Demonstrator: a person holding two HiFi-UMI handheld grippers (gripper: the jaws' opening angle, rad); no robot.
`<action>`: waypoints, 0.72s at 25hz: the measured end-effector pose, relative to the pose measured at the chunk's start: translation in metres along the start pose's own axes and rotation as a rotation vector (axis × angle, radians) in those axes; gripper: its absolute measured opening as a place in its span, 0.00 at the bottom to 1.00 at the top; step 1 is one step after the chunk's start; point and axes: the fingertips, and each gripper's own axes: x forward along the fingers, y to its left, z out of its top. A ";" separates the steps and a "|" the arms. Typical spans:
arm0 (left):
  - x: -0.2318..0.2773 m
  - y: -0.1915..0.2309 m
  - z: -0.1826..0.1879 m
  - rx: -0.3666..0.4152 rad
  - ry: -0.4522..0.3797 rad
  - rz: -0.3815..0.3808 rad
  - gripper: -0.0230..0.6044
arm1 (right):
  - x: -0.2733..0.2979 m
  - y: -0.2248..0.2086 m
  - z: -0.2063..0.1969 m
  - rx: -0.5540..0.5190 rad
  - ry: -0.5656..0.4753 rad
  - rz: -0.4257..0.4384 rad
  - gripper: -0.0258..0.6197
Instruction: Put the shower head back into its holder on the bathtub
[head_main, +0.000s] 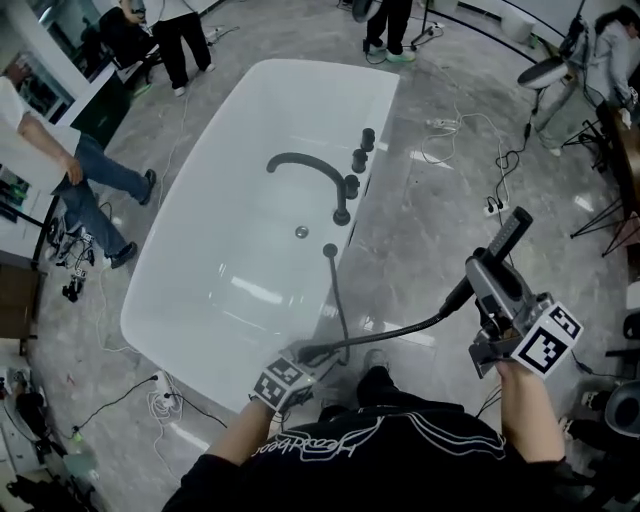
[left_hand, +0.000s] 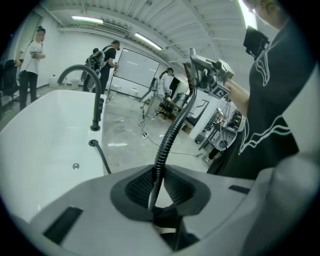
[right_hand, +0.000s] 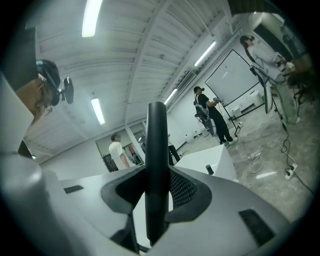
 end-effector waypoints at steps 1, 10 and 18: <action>-0.005 0.004 0.007 -0.011 -0.011 0.024 0.14 | 0.003 -0.005 -0.005 -0.012 0.023 -0.004 0.25; -0.056 0.026 0.078 0.023 -0.093 0.265 0.14 | 0.011 -0.013 -0.021 0.028 0.118 0.112 0.25; -0.106 0.036 0.159 0.102 -0.229 0.438 0.14 | 0.024 0.022 0.006 -0.001 0.124 0.335 0.25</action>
